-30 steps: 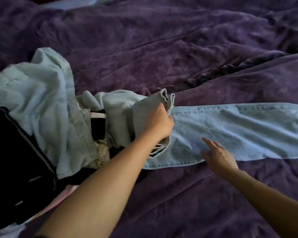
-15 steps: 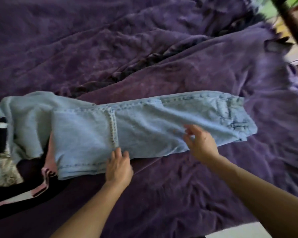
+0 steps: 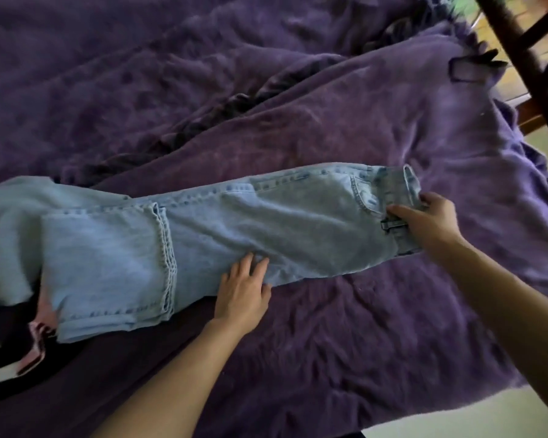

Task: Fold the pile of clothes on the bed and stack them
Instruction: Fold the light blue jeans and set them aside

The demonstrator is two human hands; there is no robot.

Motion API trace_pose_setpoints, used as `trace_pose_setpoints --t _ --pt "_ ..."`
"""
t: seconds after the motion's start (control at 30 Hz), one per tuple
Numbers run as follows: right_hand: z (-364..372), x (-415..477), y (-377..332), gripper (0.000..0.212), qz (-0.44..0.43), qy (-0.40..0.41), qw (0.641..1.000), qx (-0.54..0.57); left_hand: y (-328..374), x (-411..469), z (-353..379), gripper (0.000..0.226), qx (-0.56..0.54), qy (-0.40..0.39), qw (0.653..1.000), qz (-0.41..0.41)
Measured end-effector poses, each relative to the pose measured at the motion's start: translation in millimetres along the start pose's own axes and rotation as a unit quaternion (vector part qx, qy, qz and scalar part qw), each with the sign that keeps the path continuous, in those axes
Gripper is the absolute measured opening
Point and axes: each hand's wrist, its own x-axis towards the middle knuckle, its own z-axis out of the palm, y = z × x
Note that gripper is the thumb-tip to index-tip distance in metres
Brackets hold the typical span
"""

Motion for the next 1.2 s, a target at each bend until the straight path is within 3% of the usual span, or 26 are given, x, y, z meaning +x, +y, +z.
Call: trace_pose_setpoints --t 0.07,0.17,0.33,0.43,0.57,0.6,0.67,0.73,0.8,0.83,0.9,0.97,1.07,1.13,1.2 --pt "-0.1 -24.2 -36.4 0.033 -0.079 0.012 0.996 -0.032 -16.4 -7.5 -17.2 0.044 -0.049 0.053 0.997 -0.019" --pt "24.0 -79.2 -99.6 0.042 -0.183 -0.062 0.977 -0.085 -50.3 -24.9 -40.5 0.031 -0.104 0.134 0.981 -0.095" --pt "151.9 -154.9 -153.6 0.05 -0.325 -0.166 0.888 -0.28 -121.3 -60.7 -54.2 0.029 -0.062 0.102 0.971 -0.208" --pt "241.5 -182.5 -136.4 0.046 -0.29 -0.267 0.838 -0.377 -153.6 -74.7 -41.2 0.037 -0.02 0.036 0.976 -0.213" --pt "293.2 -197.2 -89.6 0.063 -0.22 -0.348 0.749 -0.52 -169.8 -78.9 -20.0 0.043 -0.054 -0.025 0.983 -0.174" --pt "293.1 -195.1 -85.6 0.061 -0.216 -0.354 0.752 -0.512 -169.7 -78.0 -17.8 0.042 -0.06 -0.013 0.984 -0.17" --pt "280.2 -183.1 -84.3 0.052 -0.223 -0.35 0.81 -0.414 -165.4 -74.4 -17.5 0.039 -0.067 0.038 0.984 -0.159" --pt "250.7 -163.4 -85.6 0.036 -0.274 -0.227 0.883 -0.306 -156.2 -65.7 -19.8 0.042 -0.075 0.093 0.987 -0.11" --pt "216.1 -135.7 -81.3 0.036 -0.292 -0.057 0.916 -0.268 -144.8 -53.5 -20.5 0.046 -0.081 0.103 0.99 -0.059" --pt "201.1 -122.1 -76.1 0.045 -0.253 -0.01 0.929 -0.271 -139.0 -47.1 -17.8 0.048 -0.073 0.086 0.993 -0.04" --pt "181.8 -100.9 -63.0 0.06 -0.109 -0.028 0.957 -0.268 -128.9 -38.2 -7.9 0.054 -0.029 0.025 0.999 -0.015" --pt "176.6 -93.1 -53.3 0.055 0.0 -0.09 0.978 -0.19 -128.7 -33.2 0.6 0.058 0.012 -0.011 1.0 -0.007" --pt "173.1 -109.9 -65.0 0.032 -0.036 -0.099 0.989 -0.102 -140.4 -32.0 1.6 0.053 0.004 -0.005 1.0 0.024" --pt "170.5 -136.7 -89.0 0.027 -0.099 -0.116 0.986 -0.064 -149.3 -38.6 -6.4 0.043 -0.071 0.02 0.996 0.039" --pt "175.8 -176.0 -122.6 0.03 -0.155 -0.158 0.974 -0.052 -161.8 -51.5 -21.2 0.031 -0.178 0.095 0.979 0.016"
